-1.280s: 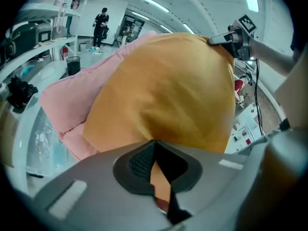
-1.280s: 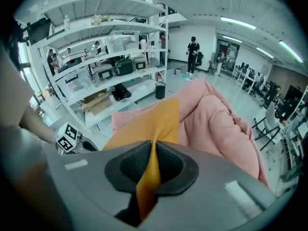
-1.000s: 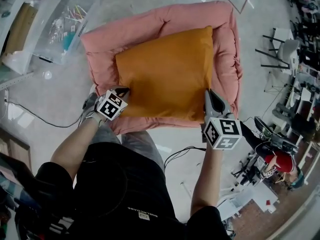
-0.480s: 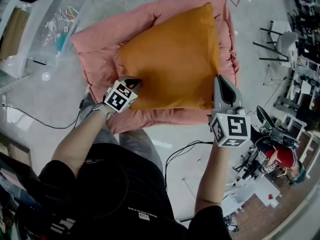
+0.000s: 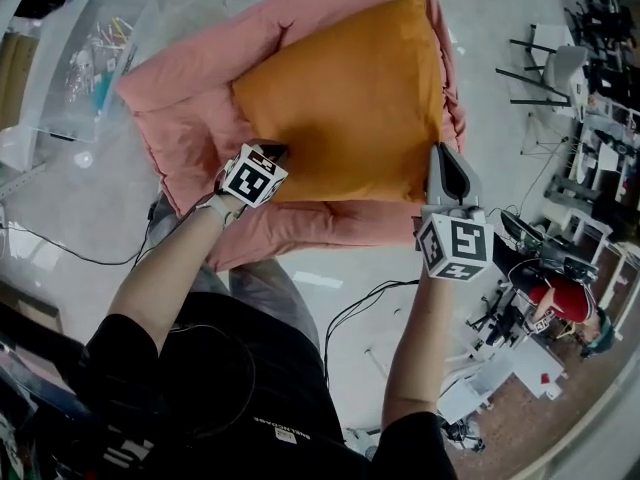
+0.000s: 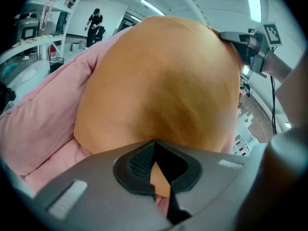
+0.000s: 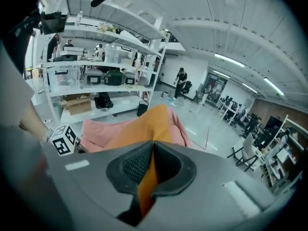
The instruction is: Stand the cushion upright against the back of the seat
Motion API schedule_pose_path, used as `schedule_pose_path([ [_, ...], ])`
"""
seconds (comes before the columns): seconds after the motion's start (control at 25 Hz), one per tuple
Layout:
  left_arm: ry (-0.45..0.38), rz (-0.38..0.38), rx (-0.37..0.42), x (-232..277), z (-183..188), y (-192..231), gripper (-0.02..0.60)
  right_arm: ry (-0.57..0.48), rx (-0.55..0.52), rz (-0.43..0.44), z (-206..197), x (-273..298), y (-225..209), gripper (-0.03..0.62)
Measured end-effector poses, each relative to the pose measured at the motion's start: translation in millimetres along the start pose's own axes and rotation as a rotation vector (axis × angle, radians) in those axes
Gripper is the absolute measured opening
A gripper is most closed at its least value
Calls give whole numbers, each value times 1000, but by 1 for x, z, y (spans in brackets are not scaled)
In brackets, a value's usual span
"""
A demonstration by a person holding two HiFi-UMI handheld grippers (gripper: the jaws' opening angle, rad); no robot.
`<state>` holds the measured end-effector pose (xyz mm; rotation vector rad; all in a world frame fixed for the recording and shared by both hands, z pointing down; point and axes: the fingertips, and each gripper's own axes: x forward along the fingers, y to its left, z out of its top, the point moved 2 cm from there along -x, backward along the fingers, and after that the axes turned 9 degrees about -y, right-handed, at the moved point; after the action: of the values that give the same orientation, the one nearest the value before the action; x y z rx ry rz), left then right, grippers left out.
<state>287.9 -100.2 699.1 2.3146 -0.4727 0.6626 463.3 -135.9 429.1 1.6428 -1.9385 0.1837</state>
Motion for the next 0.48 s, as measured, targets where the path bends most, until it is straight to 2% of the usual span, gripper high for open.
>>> schedule_pose_path([
  [0.28, 33, -10, -20, 21, -14, -7, 15, 50, 37, -22, -41, -3, -15, 14],
  [0.48, 76, -25, -23, 29, -21, -11, 15, 157, -104, -53, -74, 8, -9, 14],
])
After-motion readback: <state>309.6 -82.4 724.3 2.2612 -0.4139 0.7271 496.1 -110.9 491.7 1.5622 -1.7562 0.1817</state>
